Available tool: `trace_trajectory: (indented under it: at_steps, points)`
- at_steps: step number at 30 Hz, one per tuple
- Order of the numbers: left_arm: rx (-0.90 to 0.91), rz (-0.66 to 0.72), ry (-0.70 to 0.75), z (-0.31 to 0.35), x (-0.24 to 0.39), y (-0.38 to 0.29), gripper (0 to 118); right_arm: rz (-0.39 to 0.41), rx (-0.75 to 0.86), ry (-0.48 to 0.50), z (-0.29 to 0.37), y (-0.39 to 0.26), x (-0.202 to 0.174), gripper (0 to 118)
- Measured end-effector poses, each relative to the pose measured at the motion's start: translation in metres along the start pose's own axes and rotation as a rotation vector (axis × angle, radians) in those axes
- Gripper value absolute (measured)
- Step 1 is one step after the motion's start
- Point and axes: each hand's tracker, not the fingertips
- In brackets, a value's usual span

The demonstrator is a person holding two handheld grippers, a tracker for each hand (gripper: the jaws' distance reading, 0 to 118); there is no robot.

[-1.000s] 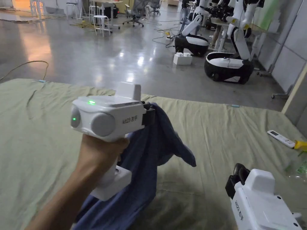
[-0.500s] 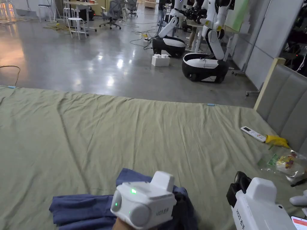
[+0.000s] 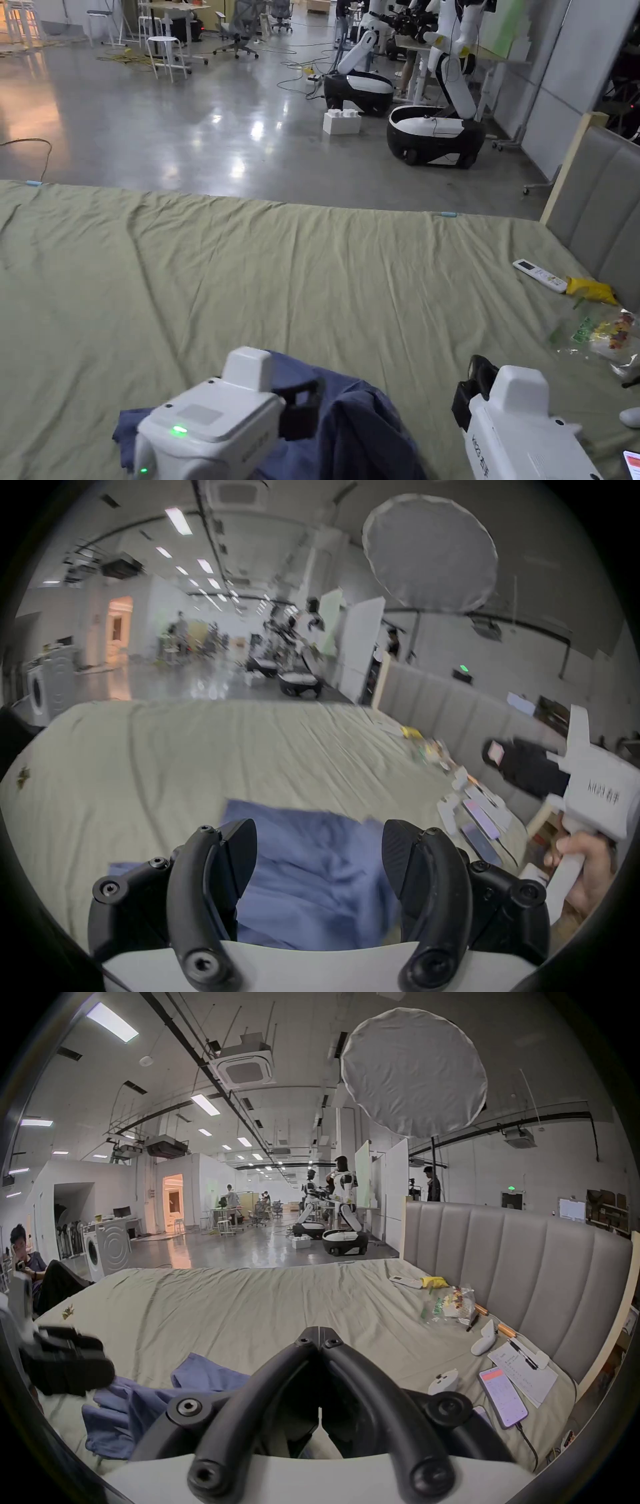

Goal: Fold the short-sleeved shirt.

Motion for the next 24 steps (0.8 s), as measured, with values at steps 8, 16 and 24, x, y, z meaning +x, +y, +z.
trace_trajectory:
  at_steps: [8, 16, 24]
  points:
    - [0.116, 0.004, 0.246, 0.042, -0.063, 0.027, 15, 0.049, 0.044, 0.065, -0.008, 0.015, -0.033, 0]
    - [0.105, 0.01, 0.282, 0.065, -0.093, 0.026, 0, 0.065, 0.069, 0.093, -0.014, 0.022, -0.054, 0]
    - [-0.081, 0.113, 0.344, 0.042, -0.132, 0.008, 0, 0.081, 0.072, 0.11, -0.018, 0.021, -0.062, 0]
